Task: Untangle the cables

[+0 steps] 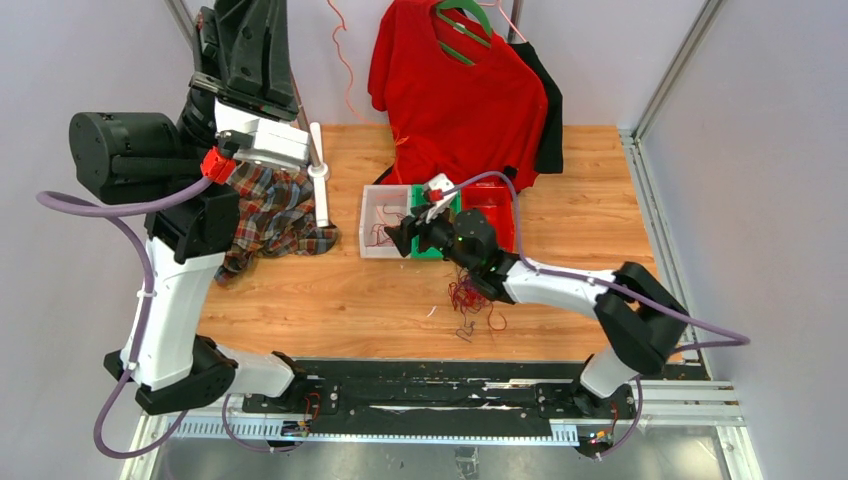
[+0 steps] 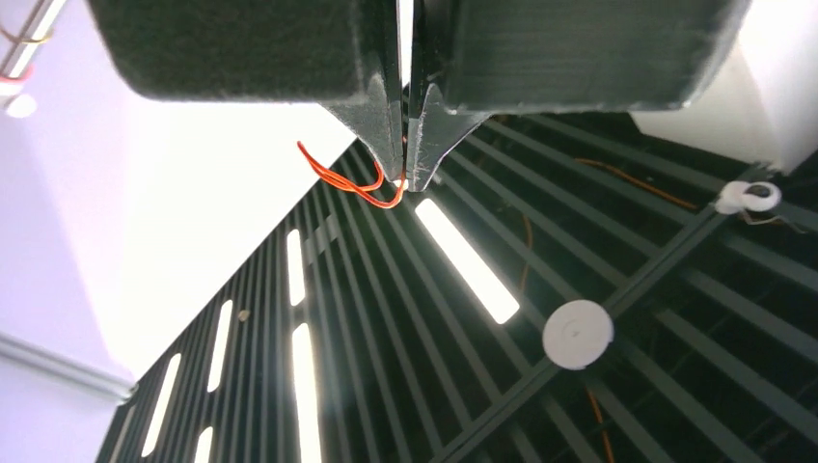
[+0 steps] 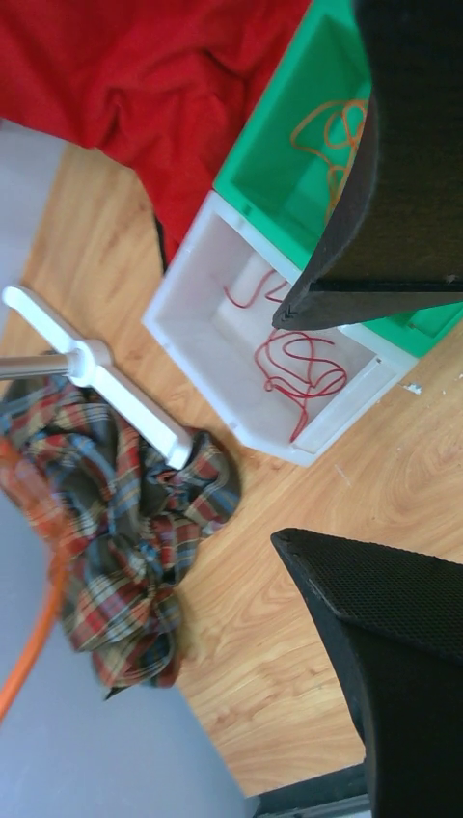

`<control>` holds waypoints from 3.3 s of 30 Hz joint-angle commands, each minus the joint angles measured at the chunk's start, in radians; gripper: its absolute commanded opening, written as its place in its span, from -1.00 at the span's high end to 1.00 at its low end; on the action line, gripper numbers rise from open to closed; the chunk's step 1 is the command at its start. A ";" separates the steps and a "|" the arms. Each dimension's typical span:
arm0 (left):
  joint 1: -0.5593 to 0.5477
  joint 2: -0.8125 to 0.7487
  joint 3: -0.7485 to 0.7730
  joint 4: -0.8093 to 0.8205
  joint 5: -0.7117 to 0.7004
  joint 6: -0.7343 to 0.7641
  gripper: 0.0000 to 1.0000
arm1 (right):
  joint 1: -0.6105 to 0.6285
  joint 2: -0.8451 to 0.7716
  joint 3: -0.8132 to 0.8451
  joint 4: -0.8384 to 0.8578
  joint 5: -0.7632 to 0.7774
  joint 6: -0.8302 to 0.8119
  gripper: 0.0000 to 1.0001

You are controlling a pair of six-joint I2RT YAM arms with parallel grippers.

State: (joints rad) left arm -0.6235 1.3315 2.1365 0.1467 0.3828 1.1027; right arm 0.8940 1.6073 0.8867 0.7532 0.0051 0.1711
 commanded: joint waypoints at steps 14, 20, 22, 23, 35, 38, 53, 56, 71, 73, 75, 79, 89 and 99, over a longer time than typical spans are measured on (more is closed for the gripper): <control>-0.112 0.118 -0.014 -0.016 0.143 -0.078 0.99 | -0.087 -0.255 -0.207 0.009 0.194 -0.003 -0.53; -0.150 0.174 0.008 -0.016 0.113 -0.031 0.99 | -0.107 -0.299 -0.238 -0.017 0.230 -0.013 -0.52; -0.151 0.188 0.002 -0.015 0.101 -0.017 0.99 | -0.122 -0.309 -0.244 -0.029 0.230 -0.012 -0.49; -0.151 0.196 -0.003 -0.014 0.094 -0.009 0.99 | -0.131 -0.314 -0.245 -0.038 0.231 -0.011 -0.48; -0.151 0.346 0.023 -0.009 -0.013 0.112 0.99 | -0.254 -0.333 -0.247 -0.159 0.265 0.006 -0.42; -0.151 0.379 0.054 0.003 -0.040 0.117 0.99 | -0.268 -0.319 -0.245 -0.164 0.258 0.000 -0.42; -0.119 0.332 -0.154 -0.033 -0.124 0.174 0.99 | -0.289 -0.297 -0.257 -0.193 0.271 0.005 -0.39; -0.110 0.301 -0.246 -0.049 -0.149 0.210 0.99 | -0.292 -0.319 -0.268 -0.209 0.276 0.008 -0.38; -0.087 0.362 -0.063 0.062 -0.210 0.073 0.99 | -0.305 -0.381 -0.307 -0.247 0.280 0.027 -0.36; -0.088 0.380 0.004 0.069 -0.199 0.046 0.99 | -0.305 -0.377 -0.303 -0.249 0.276 0.031 -0.35; -0.087 0.392 0.053 0.070 -0.192 0.033 0.99 | -0.305 -0.376 -0.300 -0.252 0.273 0.037 -0.35; -0.087 0.378 0.036 0.065 -0.198 0.047 0.99 | -0.305 -0.372 -0.299 -0.252 0.269 0.045 -0.34; -0.085 0.458 0.178 0.252 -0.270 -0.046 0.99 | -0.306 -0.370 -0.302 -0.263 0.252 0.039 -0.33; -0.085 0.514 0.342 0.329 -0.280 -0.134 0.99 | -0.306 -0.348 -0.300 -0.254 0.236 0.043 -0.33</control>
State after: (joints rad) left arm -0.7147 1.8790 2.4756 0.3901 0.1204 1.0275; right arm 0.6052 1.2438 0.5896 0.4950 0.2539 0.2020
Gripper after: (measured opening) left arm 0.017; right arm 0.667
